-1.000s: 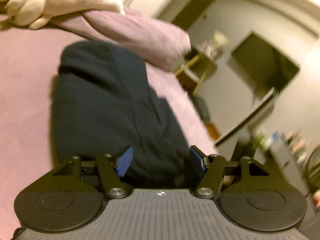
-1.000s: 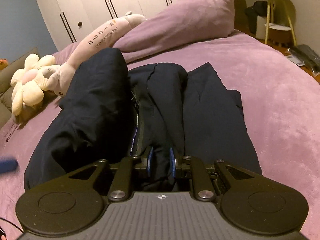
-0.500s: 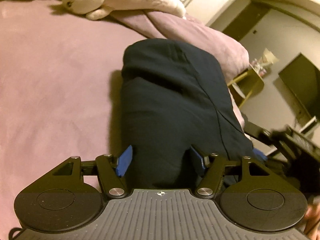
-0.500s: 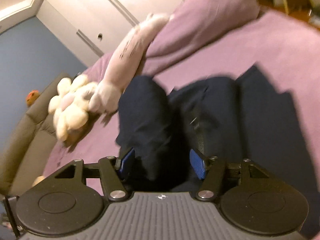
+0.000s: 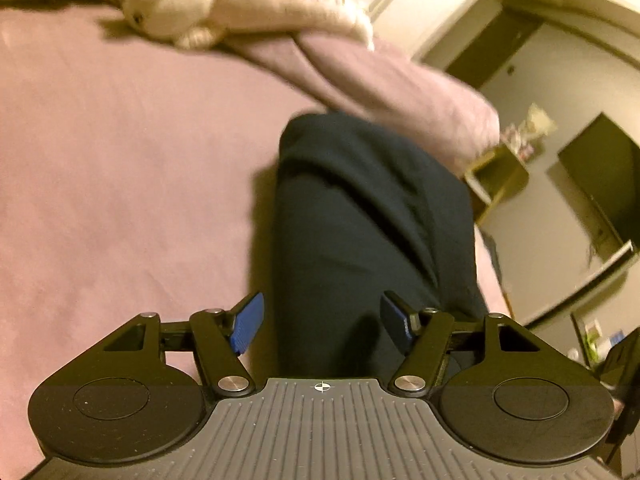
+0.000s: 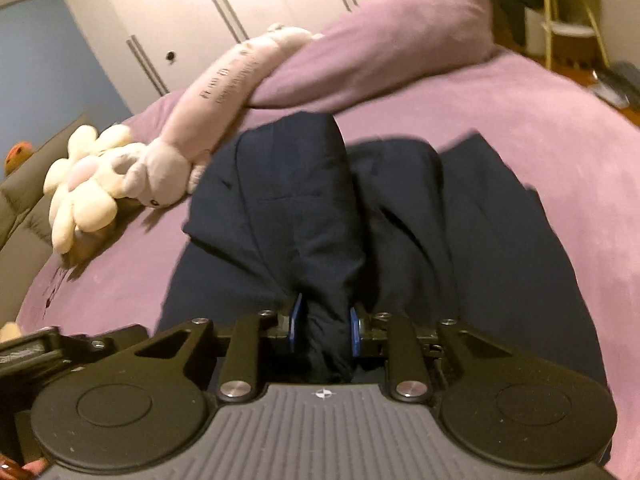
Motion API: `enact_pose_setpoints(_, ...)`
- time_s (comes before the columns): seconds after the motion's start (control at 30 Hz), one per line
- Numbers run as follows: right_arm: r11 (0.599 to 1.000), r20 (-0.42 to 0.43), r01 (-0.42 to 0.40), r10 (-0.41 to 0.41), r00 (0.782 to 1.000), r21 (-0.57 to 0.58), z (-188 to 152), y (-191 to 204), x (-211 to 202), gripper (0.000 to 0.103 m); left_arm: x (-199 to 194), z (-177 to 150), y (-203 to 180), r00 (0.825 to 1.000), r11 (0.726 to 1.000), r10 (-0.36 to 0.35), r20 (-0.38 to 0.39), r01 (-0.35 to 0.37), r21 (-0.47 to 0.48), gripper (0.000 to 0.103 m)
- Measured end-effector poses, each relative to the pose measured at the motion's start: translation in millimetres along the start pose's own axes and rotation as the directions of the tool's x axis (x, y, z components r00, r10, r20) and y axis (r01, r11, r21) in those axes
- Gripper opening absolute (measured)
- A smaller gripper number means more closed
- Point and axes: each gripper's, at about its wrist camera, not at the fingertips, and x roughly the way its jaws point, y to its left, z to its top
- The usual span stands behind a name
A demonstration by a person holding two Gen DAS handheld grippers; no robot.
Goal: Fold large clothes
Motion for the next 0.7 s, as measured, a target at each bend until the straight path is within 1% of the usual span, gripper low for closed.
enact_pose_setpoints(0.03,1.000,-0.002,0.002,-0.002,1.000,-0.001,-1.7,-2.4,0.2,0.025,9.5,-0.5,2.0,0.999,1.000,-0.013,-0.032,0.012,-0.022,0.066)
enact_pose_setpoints(0.07,1.000,-0.004,-0.002,0.002,1.000,-0.005,-1.0,-2.9,-0.4,0.025,16.0,-1.3,6.0,0.997,0.996,-0.055,-0.047,0.051,-0.069,0.066)
enact_pose_setpoints(0.1,1.000,-0.004,-0.010,0.010,1.000,-0.006,1.0,-3.6,-2.4,0.031,20.8,-1.3,9.2,0.994,0.990,-0.088,-0.058,0.081,-0.113,0.067)
enact_pose_setpoints(0.13,1.000,0.002,-0.026,0.026,1.000,0.011,5.0,-6.5,-8.0,0.040,22.9,-0.3,8.8,0.995,0.991,-0.077,-0.059,0.069,-0.118,0.068)
enact_pose_setpoints(0.17,0.998,0.020,-0.051,0.050,0.999,0.034,9.2,-11.3,-14.3,0.047,22.8,1.0,6.4,0.996,0.994,-0.066,-0.060,0.061,-0.092,0.068)
enact_pose_setpoints(0.2,0.997,0.043,-0.052,0.050,0.998,0.052,12.0,-17.4,-20.8,0.064,22.0,1.6,4.9,0.996,0.995,-0.065,-0.059,0.060,-0.075,0.068)
enact_pose_setpoints(0.23,0.997,0.069,-0.037,0.032,0.997,0.070,14.7,-24.3,-25.3,0.075,21.1,1.7,4.5,0.996,0.995,-0.067,-0.060,0.063,-0.073,0.068)
enact_pose_setpoints(0.27,0.996,0.087,-0.026,0.018,0.996,0.087,17.6,-31.7,-26.8,0.078,21.1,1.4,5.8,0.996,0.995,-0.069,-0.061,0.064,-0.080,0.068)
enact_pose_setpoints(0.3,0.992,0.085,-0.035,0.025,0.996,0.121,20.7,-41.5,-24.4,0.078,21.6,0.4,6.7,0.996,0.994,-0.071,-0.061,0.066,-0.084,0.068)
enact_pose_setpoints(0.37,0.963,0.032,-0.141,0.137,0.990,0.230,24.9,-63.1,-7.2,0.078,21.8,-1.0,5.9,0.996,0.994,-0.070,-0.056,0.065,-0.085,0.068)
enact_pose_setpoints(0.4,0.939,0.017,-0.179,0.182,0.983,0.294,25.4,-72.4,2.8,0.081,22.5,-1.6,3.7,0.997,0.995,-0.063,-0.054,0.059,-0.076,0.068)
enact_pose_setpoints(0.43,0.927,0.012,-0.203,0.210,0.978,0.316,26.2,-76.3,10.1,0.084,22.6,-2.2,1.2,0.997,0.997,-0.057,-0.054,0.053,-0.063,0.068)
enact_pose_setpoints(0.5,0.918,-0.001,-0.238,0.251,0.968,0.318,31.7,-74.0,20.0,0.085,22.6,-3.1,-1.9,0.997,0.998,-0.048,-0.054,0.046,-0.046,0.068)
enact_pose_setpoints(0.53,0.917,-0.005,-0.262,0.277,0.961,0.302,35.5,-66.9,23.3,0.085,23.6,-2.3,-3.9,0.997,0.998,-0.044,-0.055,0.042,-0.046,0.068)
enact_pose_setpoints(0.57,0.927,-0.021,-0.270,0.285,0.958,0.262,39.5,-55.7,26.5,0.085,24.1,-1.5,-3.8,0.998,0.998,-0.042,-0.056,0.040,-0.045,0.068)
enact_pose_setpoints(0.6,0.946,-0.033,-0.250,0.262,0.964,0.207,42.3,-44.4,26.6,0.083,24.5,-1.2,-4.7,0.998,0.998,-0.039,-0.057,0.037,-0.043,0.069)
enact_pose_setpoints(0.67,0.981,-0.054,-0.183,0.187,0.981,0.062,44.2,-18.4,25.8,0.066,25.0,-1.0,-6.1,0.998,0.999,-0.029,-0.060,0.027,-0.039,0.069)
enact_pose_setpoints(0.7,0.990,-0.060,-0.143,0.143,0.988,0.007,44.2,-10.2,24.5,0.053,25.2,-1.0,-6.5,0.998,0.999,-0.025,-0.060,0.023,-0.038,0.069)
